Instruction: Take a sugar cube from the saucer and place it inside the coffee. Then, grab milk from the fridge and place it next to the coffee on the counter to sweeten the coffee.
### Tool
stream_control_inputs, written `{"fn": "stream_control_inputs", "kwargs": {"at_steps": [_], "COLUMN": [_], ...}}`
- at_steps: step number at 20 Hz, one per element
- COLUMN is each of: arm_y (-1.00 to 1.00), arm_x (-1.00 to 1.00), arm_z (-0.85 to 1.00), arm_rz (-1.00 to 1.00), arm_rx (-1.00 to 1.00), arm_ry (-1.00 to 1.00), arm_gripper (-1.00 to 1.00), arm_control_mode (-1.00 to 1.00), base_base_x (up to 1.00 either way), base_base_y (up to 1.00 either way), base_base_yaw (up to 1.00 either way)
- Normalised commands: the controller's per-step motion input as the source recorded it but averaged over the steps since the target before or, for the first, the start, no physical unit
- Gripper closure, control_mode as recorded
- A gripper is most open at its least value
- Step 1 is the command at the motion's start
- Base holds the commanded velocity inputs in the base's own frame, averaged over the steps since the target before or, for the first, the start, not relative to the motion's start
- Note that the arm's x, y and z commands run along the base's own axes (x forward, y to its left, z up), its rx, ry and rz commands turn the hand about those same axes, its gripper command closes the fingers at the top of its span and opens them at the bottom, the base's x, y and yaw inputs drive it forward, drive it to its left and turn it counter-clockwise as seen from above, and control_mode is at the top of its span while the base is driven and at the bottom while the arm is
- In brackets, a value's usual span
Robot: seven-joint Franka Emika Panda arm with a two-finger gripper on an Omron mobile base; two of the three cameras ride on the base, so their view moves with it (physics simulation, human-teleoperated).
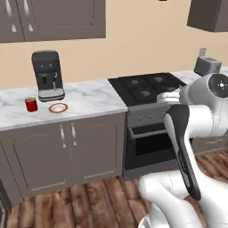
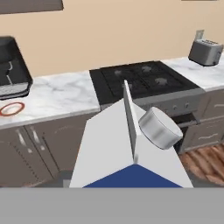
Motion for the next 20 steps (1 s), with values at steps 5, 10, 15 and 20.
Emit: {"fn": "stream_control_inputs", "kwargs": {"at_steps": [5, 10, 15, 20], "arm_y": [0.00, 0.00, 0.00, 0.40], "arm_x": [0.00, 0.00, 0.00, 0.40], "arm_z": [0.00, 0.00, 0.00, -0.28], "arm_rz": [0.00, 0.00, 0.00, -0.01], "arm_rx": [0.00, 0.00, 0.00, -0.06], "arm_ry": [0.00, 0.00, 0.00, 0.05], "arm_gripper": [1.00, 1.00, 1.00, 1.00], "arm_control_mode": [1.00, 1.00, 1.00, -1.00], "base_base_x": [0.98, 0.52, 0.21, 0.16], "base_base_y": [1.00, 1.00, 0.79, 0.43], "base_base_yaw": [0.04, 0.17, 0.14, 0.03]}}
